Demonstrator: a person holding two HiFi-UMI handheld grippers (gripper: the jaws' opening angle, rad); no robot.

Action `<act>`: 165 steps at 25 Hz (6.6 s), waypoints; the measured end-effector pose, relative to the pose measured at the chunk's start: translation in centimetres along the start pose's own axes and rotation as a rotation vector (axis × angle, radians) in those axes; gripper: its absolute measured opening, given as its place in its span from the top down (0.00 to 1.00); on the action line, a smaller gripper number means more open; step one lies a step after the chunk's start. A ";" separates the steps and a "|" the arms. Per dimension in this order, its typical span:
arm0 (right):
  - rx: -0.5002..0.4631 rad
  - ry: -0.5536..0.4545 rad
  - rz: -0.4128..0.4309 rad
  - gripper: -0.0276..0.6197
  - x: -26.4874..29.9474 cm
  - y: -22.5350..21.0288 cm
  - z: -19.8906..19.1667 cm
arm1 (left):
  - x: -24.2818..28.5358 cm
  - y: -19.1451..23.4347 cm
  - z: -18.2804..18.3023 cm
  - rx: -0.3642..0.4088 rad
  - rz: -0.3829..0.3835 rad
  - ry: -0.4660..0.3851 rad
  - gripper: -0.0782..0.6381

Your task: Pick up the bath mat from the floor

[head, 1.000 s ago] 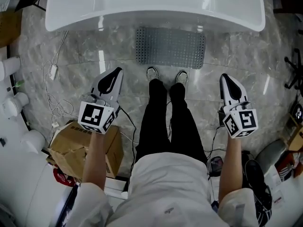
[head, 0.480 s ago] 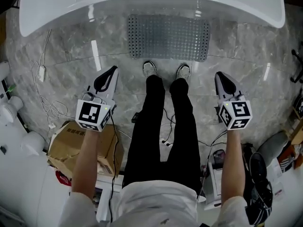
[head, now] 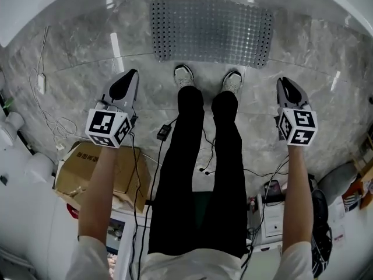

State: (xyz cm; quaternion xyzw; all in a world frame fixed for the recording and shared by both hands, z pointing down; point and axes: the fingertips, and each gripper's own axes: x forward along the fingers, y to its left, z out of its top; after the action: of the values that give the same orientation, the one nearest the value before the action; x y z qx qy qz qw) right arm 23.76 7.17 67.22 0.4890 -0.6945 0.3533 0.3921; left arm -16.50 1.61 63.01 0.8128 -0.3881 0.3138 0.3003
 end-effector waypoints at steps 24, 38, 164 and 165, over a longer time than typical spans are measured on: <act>0.056 0.173 -0.050 0.76 24.9 -12.0 -14.1 | 20.9 10.8 -24.6 -0.204 0.181 0.272 0.79; 0.168 0.184 -0.095 0.68 33.4 -15.7 -18.5 | 29.7 18.9 -29.1 -0.316 0.225 0.337 0.66; -0.120 -0.389 -0.158 0.90 -36.6 8.9 27.4 | -29.4 -1.6 23.3 -0.153 0.062 -0.248 0.81; -0.122 -0.425 -0.170 0.90 -37.8 8.8 28.5 | -30.3 -1.6 24.7 -0.135 0.062 -0.279 0.81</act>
State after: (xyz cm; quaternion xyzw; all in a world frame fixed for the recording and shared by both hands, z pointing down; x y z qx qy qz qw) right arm 17.80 -0.18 20.05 0.5845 -0.7379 0.1657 0.2941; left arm -23.56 -2.17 24.71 0.8143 -0.4710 0.1802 0.2875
